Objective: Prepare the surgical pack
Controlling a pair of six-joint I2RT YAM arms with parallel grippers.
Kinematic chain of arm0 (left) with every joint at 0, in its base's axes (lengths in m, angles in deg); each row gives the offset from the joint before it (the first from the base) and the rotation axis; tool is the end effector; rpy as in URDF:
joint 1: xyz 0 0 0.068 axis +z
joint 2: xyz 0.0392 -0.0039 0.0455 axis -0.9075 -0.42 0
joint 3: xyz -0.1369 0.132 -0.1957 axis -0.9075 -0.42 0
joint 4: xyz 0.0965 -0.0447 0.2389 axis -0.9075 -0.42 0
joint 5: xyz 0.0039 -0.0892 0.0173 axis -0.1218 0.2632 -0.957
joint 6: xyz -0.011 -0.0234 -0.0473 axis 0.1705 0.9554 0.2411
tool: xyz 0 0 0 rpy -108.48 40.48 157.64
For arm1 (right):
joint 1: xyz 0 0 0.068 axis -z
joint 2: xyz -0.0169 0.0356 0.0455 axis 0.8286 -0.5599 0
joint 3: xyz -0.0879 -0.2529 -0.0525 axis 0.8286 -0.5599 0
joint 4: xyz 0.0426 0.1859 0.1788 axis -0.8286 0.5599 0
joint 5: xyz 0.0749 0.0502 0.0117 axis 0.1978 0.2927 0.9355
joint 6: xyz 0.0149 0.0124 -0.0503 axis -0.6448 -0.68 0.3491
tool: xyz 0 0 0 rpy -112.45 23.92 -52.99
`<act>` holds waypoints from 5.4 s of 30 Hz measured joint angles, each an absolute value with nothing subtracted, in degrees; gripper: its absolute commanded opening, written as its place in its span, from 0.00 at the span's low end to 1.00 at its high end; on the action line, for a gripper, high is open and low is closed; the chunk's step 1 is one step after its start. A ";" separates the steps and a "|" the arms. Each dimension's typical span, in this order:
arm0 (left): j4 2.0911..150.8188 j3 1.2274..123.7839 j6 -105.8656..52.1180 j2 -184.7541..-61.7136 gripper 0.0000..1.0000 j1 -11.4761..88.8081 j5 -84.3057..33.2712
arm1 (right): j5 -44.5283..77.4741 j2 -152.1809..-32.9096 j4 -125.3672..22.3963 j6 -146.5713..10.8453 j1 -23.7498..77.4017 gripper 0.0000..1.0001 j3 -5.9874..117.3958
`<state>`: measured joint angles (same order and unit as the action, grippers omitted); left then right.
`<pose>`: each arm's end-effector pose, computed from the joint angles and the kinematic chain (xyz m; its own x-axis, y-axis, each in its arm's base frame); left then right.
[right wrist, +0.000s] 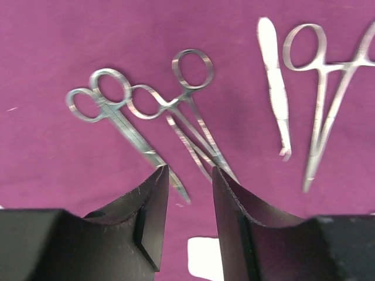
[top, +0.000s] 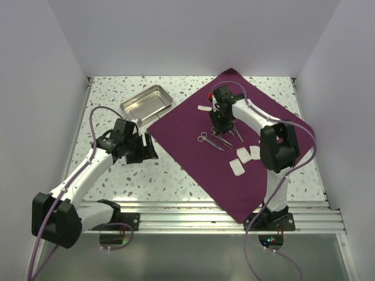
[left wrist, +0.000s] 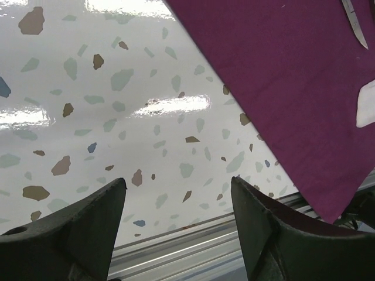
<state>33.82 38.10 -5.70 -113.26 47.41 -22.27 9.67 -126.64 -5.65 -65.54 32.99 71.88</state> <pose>0.2068 -0.0737 0.2439 -0.8966 -0.2695 -0.3514 -0.1024 0.8981 -0.4277 0.3854 0.1639 0.2075 -0.8924 -0.2930 -0.3432 -0.3258 0.9446 0.0407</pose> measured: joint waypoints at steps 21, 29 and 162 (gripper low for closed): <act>36.05 40.51 -8.11 -119.22 0.73 47.41 -19.82 | -0.12 -136.10 -6.59 -62.31 37.89 0.31 77.98; 36.13 41.60 -8.08 -120.69 0.71 47.41 -18.95 | 1.13 -136.67 -6.65 -62.13 37.95 0.00 78.22; 42.58 76.62 -18.88 -142.96 0.56 46.47 -33.79 | 5.37 -131.27 2.62 -78.74 46.15 0.50 78.85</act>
<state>42.58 76.62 -18.88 -142.96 46.47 -33.79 5.37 -131.27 2.62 -78.74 46.15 78.85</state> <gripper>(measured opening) 0.569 0.528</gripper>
